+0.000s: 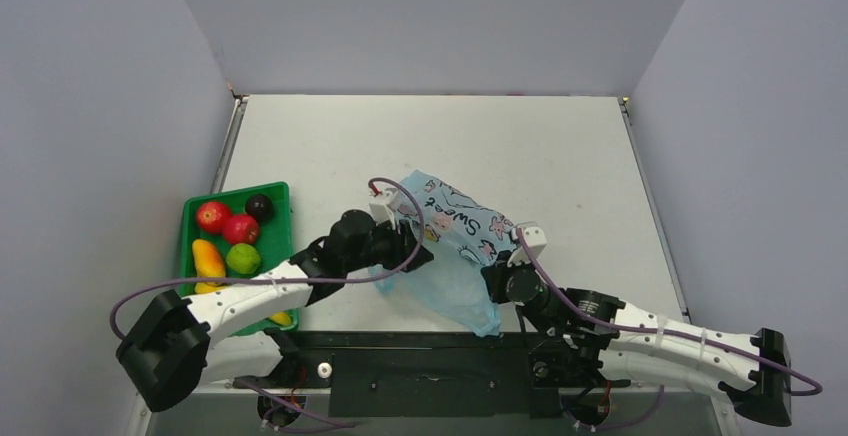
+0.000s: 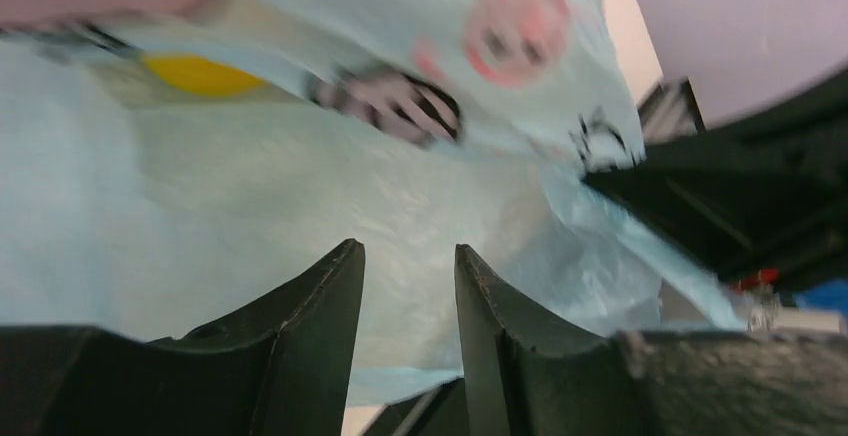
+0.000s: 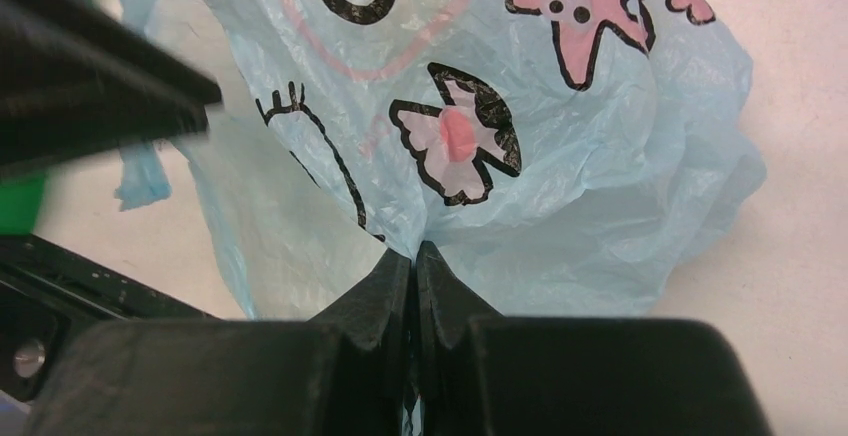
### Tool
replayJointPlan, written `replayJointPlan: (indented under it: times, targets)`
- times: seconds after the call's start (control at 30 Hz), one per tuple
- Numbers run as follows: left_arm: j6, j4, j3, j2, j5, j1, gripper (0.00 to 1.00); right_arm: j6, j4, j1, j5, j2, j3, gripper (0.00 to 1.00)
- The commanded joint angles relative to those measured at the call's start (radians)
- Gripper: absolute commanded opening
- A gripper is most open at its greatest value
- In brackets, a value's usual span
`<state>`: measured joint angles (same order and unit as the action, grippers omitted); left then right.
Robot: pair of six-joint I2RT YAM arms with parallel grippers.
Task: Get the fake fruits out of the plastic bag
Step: Adjust the plastic bag at the center of the board, then take out the fake fruit from the plastic bag.
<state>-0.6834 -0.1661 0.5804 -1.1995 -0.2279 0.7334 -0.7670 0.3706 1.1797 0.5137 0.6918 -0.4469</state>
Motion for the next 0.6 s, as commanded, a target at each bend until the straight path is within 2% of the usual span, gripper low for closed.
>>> replayJointPlan:
  times: [0.0, 0.13, 0.27, 0.4, 0.5, 0.57]
  targets:
    - [0.01, -0.148, -0.084, 0.104, 0.149, 0.17, 0.37, 0.018, -0.033, 0.003, 0.038, 0.014, -0.1, 0.0]
    - [0.008, -0.239, -0.131, 0.116, 0.263, 0.246, 0.37, 0.015, -0.03, -0.003, 0.016, 0.018, -0.157, 0.0]
    - [0.018, -0.297, -0.113, 0.025, 0.342, 0.263, 0.38, 0.012, -0.013, -0.005, 0.036, 0.014, -0.192, 0.0]
    - [0.019, -0.234, -0.011, -0.106, 0.441, 0.259, 0.38, 0.003, -0.009, -0.007, 0.06, -0.004, -0.194, 0.0]
    - [0.027, -0.213, 0.07, -0.176, 0.463, 0.247, 0.48, -0.001, -0.012, -0.009, 0.059, -0.017, -0.189, 0.0]
    - [0.023, -0.189, 0.113, -0.221, 0.485, 0.239, 0.5, -0.004, -0.011, -0.011, 0.054, -0.022, -0.184, 0.0]
